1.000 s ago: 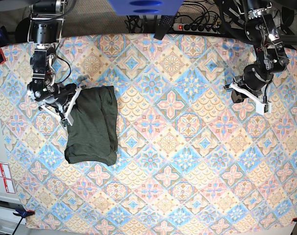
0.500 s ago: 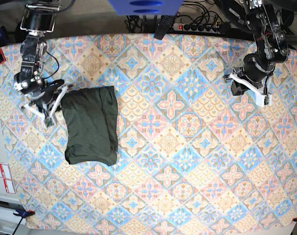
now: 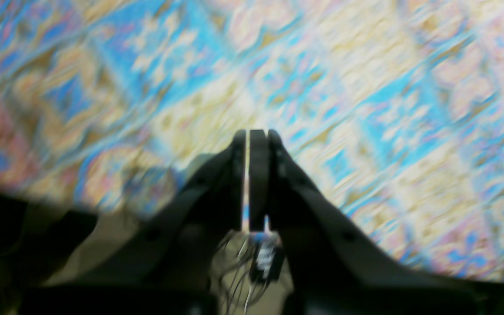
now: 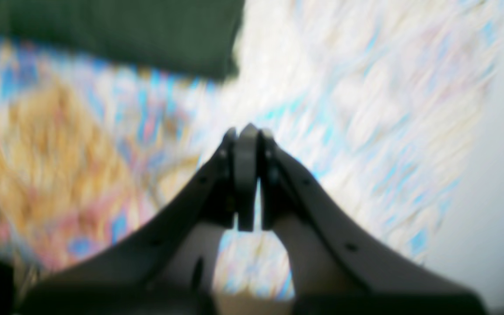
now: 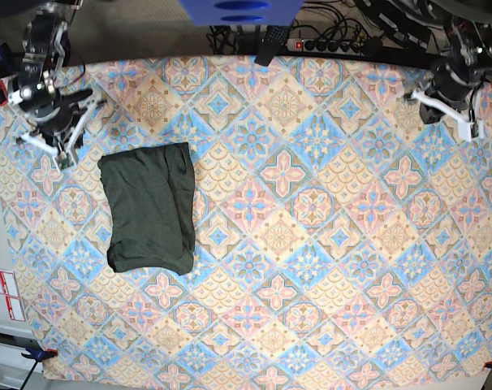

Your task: Fold the T-shirt properly

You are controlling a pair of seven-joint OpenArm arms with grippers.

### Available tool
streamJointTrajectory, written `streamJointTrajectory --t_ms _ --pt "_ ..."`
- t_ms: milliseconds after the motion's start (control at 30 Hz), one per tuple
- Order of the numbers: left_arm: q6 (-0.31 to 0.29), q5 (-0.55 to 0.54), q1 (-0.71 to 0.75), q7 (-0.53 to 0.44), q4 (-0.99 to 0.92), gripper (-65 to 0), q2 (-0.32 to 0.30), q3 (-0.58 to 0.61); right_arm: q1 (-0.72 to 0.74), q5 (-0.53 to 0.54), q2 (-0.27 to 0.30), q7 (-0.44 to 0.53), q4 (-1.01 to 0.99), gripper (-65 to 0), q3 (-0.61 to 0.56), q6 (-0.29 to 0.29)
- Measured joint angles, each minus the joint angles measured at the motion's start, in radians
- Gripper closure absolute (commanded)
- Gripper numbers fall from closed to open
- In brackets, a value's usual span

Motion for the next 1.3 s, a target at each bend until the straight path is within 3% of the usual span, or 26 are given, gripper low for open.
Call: streamJointTrajectory --t_ms 600,767,967,1100,1200,1300 --pt "-0.003 -0.004 0.320 -0.008 0.055 0.0 0.003 0.001 -0.355 0.002 -0.003 0.017 0.034 0.0 0.051 -0.003" --pt "-0.002 0.005 0.369 -0.009 0.054 0.0 0.003 0.049 -0.443 0.004 -0.008 0.011 0.029 0.0 0.048 0.002" --pt "-0.001 0.010 0.372 -0.016 -0.007 0.0 0.000 0.092 -0.447 0.018 -0.055 0.039 0.009 0.0 0.003 0.001" --pt "-0.004 0.007 0.371 -0.018 -0.060 0.0 0.000 0.140 -0.476 0.005 -0.054 0.015 -0.076 0.0 -0.025 0.000" --pt "-0.005 0.064 0.369 -0.062 -0.134 0.0 0.003 0.192 -0.471 0.002 -0.049 0.064 -0.167 0.0 -0.051 -0.006" --pt "0.004 0.134 0.370 -0.206 -0.219 0.0 -0.006 0.268 -0.457 0.024 -0.056 0.137 -0.274 0.0 -0.067 0.003"
